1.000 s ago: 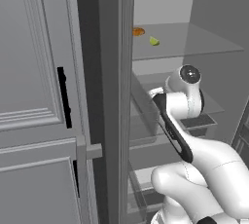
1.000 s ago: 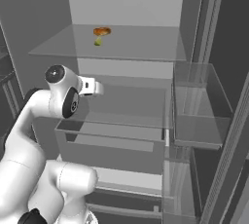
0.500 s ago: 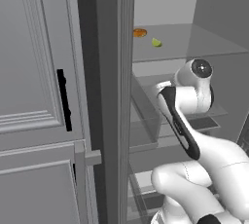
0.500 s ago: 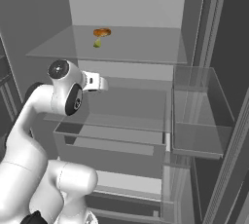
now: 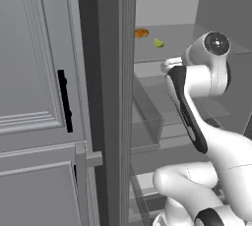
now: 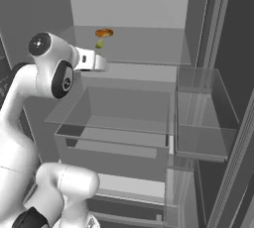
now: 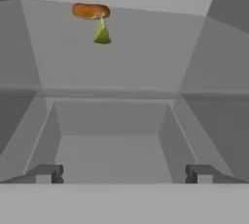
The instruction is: Grab a lemon wedge from the fridge and one ice cube from the ice bowl, and put them in the glass of lemonade.
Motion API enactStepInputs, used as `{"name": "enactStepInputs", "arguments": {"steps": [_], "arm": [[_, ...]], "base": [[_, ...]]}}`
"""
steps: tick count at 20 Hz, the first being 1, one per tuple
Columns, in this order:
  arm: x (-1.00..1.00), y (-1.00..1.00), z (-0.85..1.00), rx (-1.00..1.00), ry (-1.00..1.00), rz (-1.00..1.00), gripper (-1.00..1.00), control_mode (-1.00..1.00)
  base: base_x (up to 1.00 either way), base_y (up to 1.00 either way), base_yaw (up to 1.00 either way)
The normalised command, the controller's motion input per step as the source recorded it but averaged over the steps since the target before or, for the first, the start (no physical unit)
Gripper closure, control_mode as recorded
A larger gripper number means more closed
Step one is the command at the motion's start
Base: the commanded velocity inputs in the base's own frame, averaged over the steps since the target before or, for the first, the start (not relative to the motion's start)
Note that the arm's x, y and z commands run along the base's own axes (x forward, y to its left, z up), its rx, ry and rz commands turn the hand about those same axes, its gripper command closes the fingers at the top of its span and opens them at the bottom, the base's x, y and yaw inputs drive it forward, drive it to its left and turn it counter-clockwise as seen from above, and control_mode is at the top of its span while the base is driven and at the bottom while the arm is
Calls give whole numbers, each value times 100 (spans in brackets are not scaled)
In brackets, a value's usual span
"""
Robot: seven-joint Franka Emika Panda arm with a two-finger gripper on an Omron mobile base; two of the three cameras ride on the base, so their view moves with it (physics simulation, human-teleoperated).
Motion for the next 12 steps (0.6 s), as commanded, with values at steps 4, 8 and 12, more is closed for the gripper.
{"name": "enactStepInputs", "arguments": {"steps": [4,8,12], "arm": [[-5,-16,100,12,-3,2,-100,-100],[24,0,27,5,14,8,-100,-100],[38,0,-1,1,-9,0,-100,-100]], "base": [[0,0,0],[0,0,0],[0,0,0]]}}
